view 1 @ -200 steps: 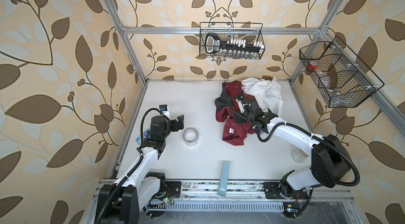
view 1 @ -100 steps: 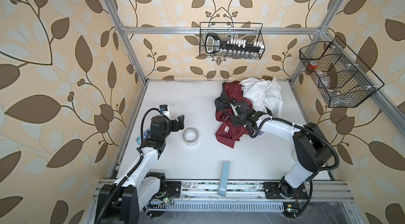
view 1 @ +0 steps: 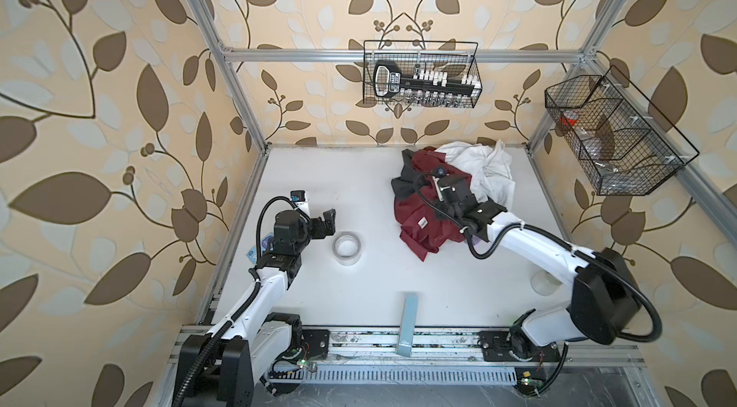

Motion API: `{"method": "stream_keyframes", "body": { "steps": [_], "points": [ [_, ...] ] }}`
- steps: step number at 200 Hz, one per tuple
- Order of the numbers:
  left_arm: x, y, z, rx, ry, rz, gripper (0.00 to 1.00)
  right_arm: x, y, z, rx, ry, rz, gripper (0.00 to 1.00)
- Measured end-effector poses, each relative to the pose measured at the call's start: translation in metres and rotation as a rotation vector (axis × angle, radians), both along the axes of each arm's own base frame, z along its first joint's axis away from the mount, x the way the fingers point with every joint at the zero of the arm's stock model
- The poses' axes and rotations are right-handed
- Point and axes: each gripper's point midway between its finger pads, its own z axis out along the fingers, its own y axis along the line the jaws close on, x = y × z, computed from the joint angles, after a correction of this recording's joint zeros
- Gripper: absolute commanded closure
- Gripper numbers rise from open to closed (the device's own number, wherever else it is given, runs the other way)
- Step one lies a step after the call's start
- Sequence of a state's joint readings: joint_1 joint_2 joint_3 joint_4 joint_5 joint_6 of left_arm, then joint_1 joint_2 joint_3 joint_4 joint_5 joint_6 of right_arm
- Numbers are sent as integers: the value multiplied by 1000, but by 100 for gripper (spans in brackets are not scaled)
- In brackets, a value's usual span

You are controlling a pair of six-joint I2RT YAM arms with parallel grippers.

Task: Pick out a specific cloth from the pile

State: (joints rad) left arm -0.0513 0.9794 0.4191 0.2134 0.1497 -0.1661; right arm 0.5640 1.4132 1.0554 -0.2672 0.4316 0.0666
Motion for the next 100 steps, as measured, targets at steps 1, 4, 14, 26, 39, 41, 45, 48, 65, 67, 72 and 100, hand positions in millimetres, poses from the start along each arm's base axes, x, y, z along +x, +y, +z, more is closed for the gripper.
{"method": "stream_keyframes", "body": {
  "steps": [1, 4, 14, 26, 39, 41, 45, 48, 65, 67, 72, 100],
  "points": [
    [0, 0, 0, 0, 0, 0, 1, 0, 0, 2, 1, -4, -1, 100],
    [0, 0, 0, 0, 0, 0, 1, -1, -3, 8, 6, -19, -7, 100],
    [0, 0, 0, 0, 0, 0, 1, -4, -9, 26, 11, -59, -21, 100],
    [0, 0, 0, 0, 0, 0, 1, -5, -15, 45, 8, -96, -37, 100],
    [0, 0, 0, 0, -1, 0, 1, -3, -19, 62, 0, -128, -49, 100],
    [0, 0, 0, 0, -1, 0, 1, -3, -20, 64, 0, -132, -53, 100],
    [0, 0, 0, 0, -1, 0, 1, -2, -20, 69, -3, -141, -53, 100],
    [0, 0, 0, 0, -1, 0, 1, -2, -21, 73, -5, -146, -55, 100],
    [0, 0, 1, -1, -4, 0, 1, 1, -22, 96, -8, -184, -58, 100],
    [0, 0, 1, -1, -4, 0, 1, 1, -22, 99, -7, -189, -58, 100],
    [0, 0, 1, -1, -4, 0, 1, 2, -22, 107, -8, -201, -57, 100],
    [0, 0, 2, -1, -5, 0, 1, 6, -25, 157, -7, -286, -58, 100]
  ]
}}
